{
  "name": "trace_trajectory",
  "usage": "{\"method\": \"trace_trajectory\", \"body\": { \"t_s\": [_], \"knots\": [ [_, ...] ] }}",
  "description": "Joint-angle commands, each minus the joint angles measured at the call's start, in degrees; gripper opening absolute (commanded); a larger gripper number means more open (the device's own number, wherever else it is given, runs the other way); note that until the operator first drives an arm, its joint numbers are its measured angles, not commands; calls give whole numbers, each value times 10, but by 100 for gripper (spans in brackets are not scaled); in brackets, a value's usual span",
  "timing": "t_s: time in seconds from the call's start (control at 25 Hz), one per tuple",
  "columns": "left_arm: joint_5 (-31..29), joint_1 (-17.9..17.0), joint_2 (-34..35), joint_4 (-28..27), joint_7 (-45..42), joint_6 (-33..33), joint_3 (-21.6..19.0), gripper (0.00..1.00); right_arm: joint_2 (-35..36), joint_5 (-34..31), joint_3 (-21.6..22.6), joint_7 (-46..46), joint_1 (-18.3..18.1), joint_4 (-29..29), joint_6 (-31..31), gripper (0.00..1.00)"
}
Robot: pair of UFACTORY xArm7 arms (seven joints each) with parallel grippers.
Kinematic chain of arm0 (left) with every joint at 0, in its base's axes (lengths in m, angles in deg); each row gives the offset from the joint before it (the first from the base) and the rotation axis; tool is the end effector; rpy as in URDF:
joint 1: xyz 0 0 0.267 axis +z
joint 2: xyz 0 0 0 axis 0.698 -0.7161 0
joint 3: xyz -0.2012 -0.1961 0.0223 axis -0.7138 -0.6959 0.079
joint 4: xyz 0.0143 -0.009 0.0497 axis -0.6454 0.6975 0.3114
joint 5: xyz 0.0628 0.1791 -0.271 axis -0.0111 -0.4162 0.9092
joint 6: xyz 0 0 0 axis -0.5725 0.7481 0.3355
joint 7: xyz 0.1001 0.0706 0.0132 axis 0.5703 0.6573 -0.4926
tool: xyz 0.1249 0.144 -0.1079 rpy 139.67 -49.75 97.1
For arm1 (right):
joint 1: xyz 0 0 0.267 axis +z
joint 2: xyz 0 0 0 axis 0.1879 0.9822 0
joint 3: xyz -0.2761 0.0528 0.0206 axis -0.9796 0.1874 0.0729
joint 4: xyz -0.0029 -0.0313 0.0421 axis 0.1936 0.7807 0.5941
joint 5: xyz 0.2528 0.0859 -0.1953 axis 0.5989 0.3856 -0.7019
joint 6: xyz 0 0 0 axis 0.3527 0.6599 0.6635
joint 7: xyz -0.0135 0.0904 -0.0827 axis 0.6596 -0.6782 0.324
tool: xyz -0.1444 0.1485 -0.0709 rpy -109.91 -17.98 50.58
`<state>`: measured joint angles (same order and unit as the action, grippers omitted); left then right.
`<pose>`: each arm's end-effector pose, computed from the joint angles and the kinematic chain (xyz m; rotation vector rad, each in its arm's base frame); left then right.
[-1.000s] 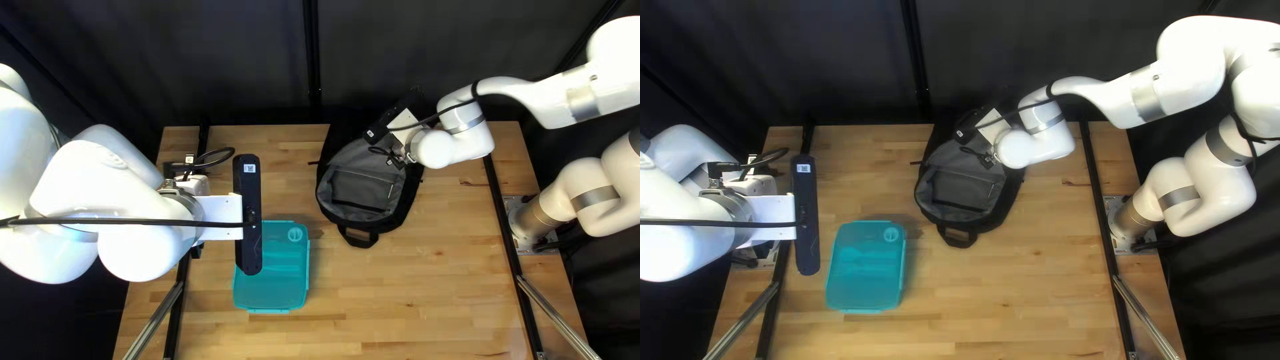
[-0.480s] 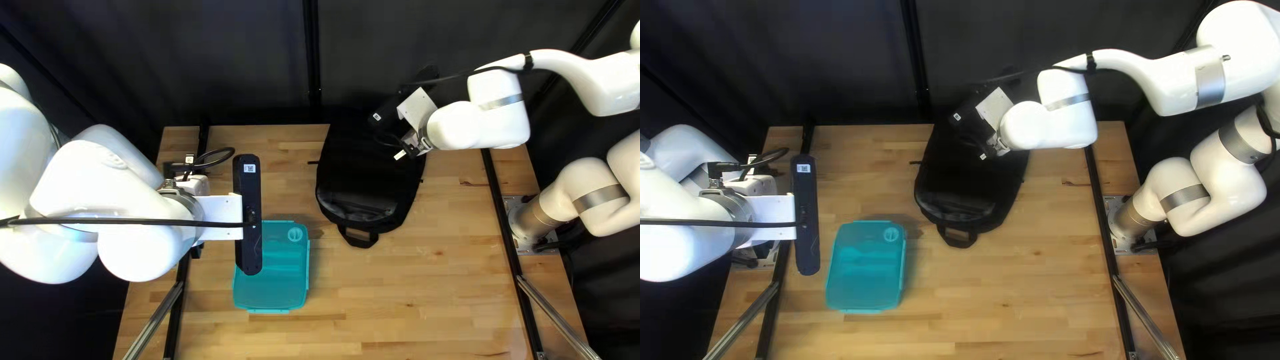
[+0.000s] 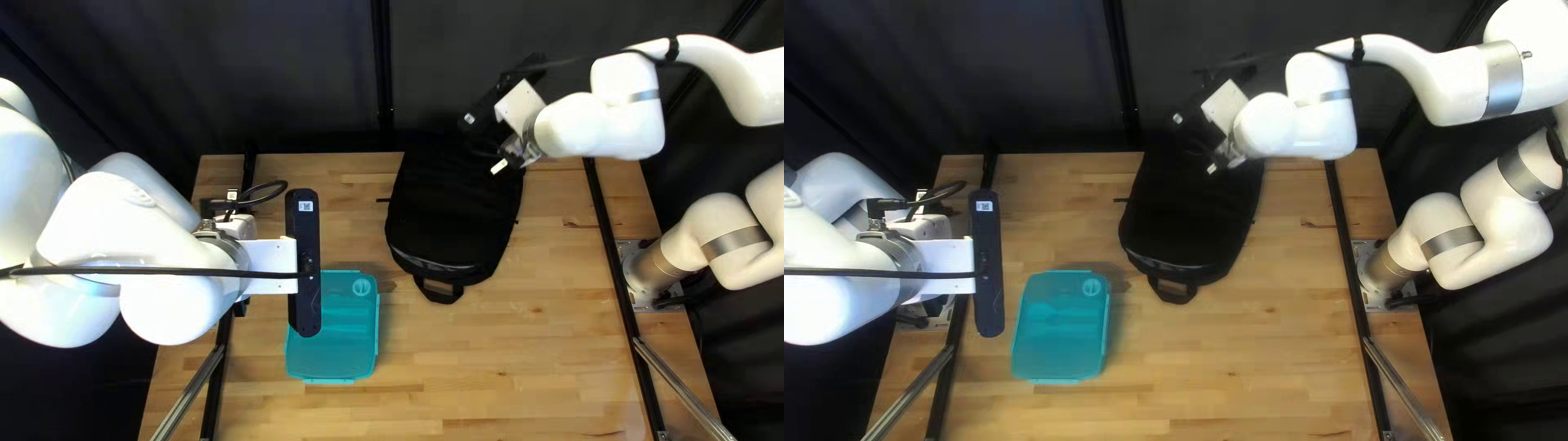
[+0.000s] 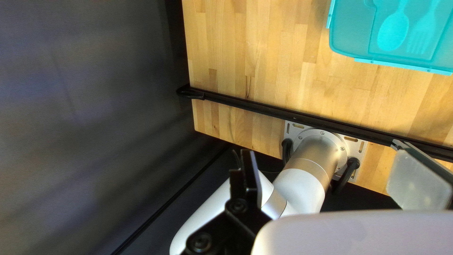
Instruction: Remove a lunch box from a kids backpack
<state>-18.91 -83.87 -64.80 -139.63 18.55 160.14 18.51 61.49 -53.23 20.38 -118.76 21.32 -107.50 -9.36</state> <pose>0.2396 -0.0286 0.3466 -2.5553 0.0055 0.1368 0.3461 -0.2165 0.2712 2.3773 -1.0573 0.3426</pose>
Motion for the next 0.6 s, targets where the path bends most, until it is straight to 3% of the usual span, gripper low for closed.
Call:
{"method": "trace_trajectory", "body": {
  "t_s": [0.04,0.6],
  "knots": [
    [0,0,0,0,0,0,0,100,-34,-15,-14,27,-17,0,16,100],
    [0,0,0,0,0,0,0,100,-175,-59,25,52,-66,-6,138,100]
  ]
}}
